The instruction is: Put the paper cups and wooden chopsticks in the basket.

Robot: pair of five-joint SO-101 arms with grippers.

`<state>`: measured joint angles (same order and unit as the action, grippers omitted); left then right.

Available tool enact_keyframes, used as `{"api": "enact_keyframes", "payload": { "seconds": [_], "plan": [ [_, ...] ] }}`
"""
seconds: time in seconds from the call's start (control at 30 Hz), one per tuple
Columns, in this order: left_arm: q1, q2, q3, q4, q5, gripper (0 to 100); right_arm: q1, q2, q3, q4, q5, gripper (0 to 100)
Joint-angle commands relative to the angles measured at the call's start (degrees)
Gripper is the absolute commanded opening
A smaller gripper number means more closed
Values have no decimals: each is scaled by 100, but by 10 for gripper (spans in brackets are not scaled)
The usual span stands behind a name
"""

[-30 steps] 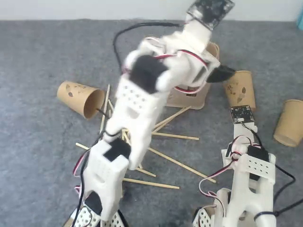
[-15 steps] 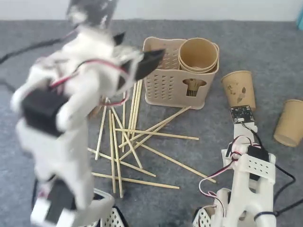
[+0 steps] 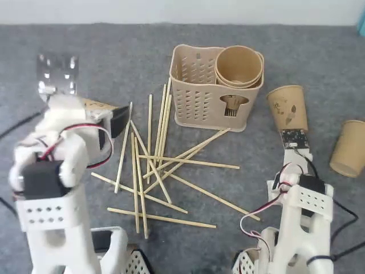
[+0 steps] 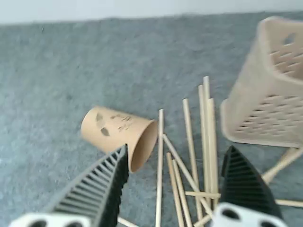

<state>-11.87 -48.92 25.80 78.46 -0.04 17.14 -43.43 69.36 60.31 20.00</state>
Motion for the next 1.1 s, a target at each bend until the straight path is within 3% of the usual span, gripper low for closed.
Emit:
{"api": "enact_keyframes", "payload": {
  "seconds": [0.0, 0.2, 0.43, 0.73, 1.07],
  "plan": [
    [-352, -651, 2114, -1266, -44, 298, 462, -189, -905, 479, -79, 8],
    [-316, -738, 3407, -1873, -26, 298, 1235, -119, -2620, 1349, 360, 8],
    [-343, -738, 4453, -2980, -18, 298, 1921, 462, -4501, 1675, 369, 8],
    [-343, -774, 4998, -3218, -18, 298, 2246, 3925, -8721, 3284, 334, 8],
    [-308, -774, 5024, -3244, -18, 298, 2220, 7565, -13011, 3433, -44, 8]
  ]
}}
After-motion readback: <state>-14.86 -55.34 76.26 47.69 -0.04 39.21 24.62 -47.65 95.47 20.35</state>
